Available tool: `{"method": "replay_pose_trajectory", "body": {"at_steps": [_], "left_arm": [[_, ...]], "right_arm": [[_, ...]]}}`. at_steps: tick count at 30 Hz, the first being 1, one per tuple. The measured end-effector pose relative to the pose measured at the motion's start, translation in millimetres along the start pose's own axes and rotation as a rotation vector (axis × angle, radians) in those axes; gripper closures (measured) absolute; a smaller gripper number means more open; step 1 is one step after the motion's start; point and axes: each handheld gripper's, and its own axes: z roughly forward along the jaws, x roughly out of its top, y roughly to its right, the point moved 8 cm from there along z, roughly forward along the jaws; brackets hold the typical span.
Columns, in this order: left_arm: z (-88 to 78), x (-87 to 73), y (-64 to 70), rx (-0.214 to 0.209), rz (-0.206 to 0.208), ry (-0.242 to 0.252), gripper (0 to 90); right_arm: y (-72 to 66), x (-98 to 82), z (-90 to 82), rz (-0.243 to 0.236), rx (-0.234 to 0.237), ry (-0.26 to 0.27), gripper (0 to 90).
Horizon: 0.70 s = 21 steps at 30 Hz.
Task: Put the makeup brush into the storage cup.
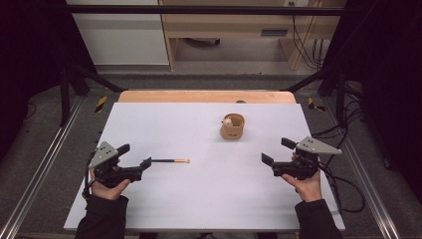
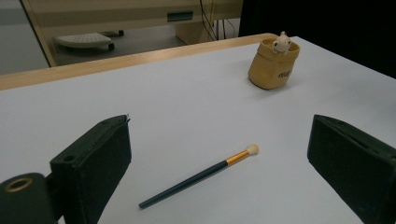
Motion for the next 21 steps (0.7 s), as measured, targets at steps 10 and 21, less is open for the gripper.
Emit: {"method": "replay_pose_trajectory", "body": {"at_steps": [10, 21], "left_arm": [[3.8, -2.1, 0.2, -0.011, 0.002, -0.017, 5.8], [7.8, 0.7, -0.9, -0.024, 0.037, -0.052, 5.5]], "right_arm": [[0.1, -1.3, -1.0, -0.003, -0.006, -0.008, 4.5], [-1.3, -1.4, -0.9, -0.013, -0.008, -0.014, 4.8]]}}
